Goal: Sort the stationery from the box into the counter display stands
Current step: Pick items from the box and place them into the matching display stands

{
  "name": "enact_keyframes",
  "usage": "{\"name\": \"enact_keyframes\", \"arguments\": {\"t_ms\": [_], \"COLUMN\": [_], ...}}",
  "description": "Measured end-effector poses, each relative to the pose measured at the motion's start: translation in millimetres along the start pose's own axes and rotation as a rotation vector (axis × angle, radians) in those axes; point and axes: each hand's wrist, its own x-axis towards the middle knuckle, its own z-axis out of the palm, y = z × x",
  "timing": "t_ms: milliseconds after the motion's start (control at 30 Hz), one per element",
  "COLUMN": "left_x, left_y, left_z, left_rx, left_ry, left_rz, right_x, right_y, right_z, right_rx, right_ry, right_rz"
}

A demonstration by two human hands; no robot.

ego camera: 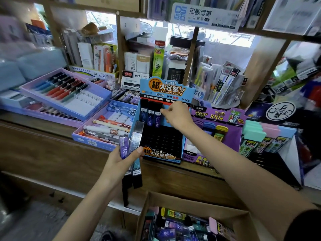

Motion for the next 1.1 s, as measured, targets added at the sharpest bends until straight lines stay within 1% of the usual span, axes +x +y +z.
{"name": "enact_keyframes", "arguments": {"t_ms": [33, 67, 100, 167, 233, 300, 433, 533, 633, 700, 733, 800, 867, 1000, 1100], "left_x": [0.4, 0.8, 1.1, 1.7, 1.3, -0.1, -3.6, -3.1, -1.2, 0.6, 1.6, 3.5, 4.8, 5.3, 4.8], "left_y": [1.7, 3.4, 5.1, 8.3, 10.6, 11.5, 12.5, 14.5, 16.5, 17.3, 17.4, 17.5, 17.1, 14.0, 11.3], "left_z": [1.4, 3.2, 5.5, 10.5, 14.8, 18.3, 24.0, 26.7, 23.7, 18.7, 16.0, 11.1, 8.2, 5.3, 4.4], "left_rx": [-0.005, -0.009, -0.009, -0.013, -0.018, -0.005, -0.015, -0.065, -0.116, -0.119, -0.120, -0.125, -0.131, -0.129, -0.125], "left_ry": [-0.007, -0.017, -0.026, -0.040, -0.051, -0.063, -0.063, -0.038, -0.001, 0.029, 0.045, 0.068, 0.079, 0.081, 0.077], "left_rz": [0.003, 0.006, 0.011, 0.014, 0.011, 0.013, -0.019, -0.044, -0.060, -0.061, -0.062, -0.059, -0.055, -0.051, -0.052], "right_x": [-7.9, -17.2, -26.6, -41.9, -52.1, -56.8, -59.7, -56.4, -42.9, -29.4, -22.2, -9.5, -0.9, 7.3, 7.1], "right_y": [-2.5, -5.9, -9.4, -13.9, -14.3, -12.8, -6.7, -2.6, -0.5, 1.6, 3.1, 5.2, 5.6, 4.3, 4.2], "right_z": [-2.3, -4.9, -6.7, -7.2, -4.7, -2.7, -0.5, -4.4, -23.9, -40.2, -46.9, -54.1, -52.5, -38.3, -28.3], "right_rx": [0.053, 0.164, 0.305, 0.534, 0.620, 0.688, 0.720, 0.769, 0.828, 0.794, 0.740, 0.595, 0.448, 0.178, 0.063], "right_ry": [-0.001, -0.038, -0.113, -0.300, -0.406, -0.419, -0.360, -0.339, -0.261, -0.141, -0.066, 0.063, 0.134, 0.150, 0.135], "right_rz": [-0.060, -0.095, -0.098, -0.052, -0.007, 0.039, 0.080, 0.122, 0.126, 0.081, 0.050, -0.016, -0.061, -0.147, -0.225]}}
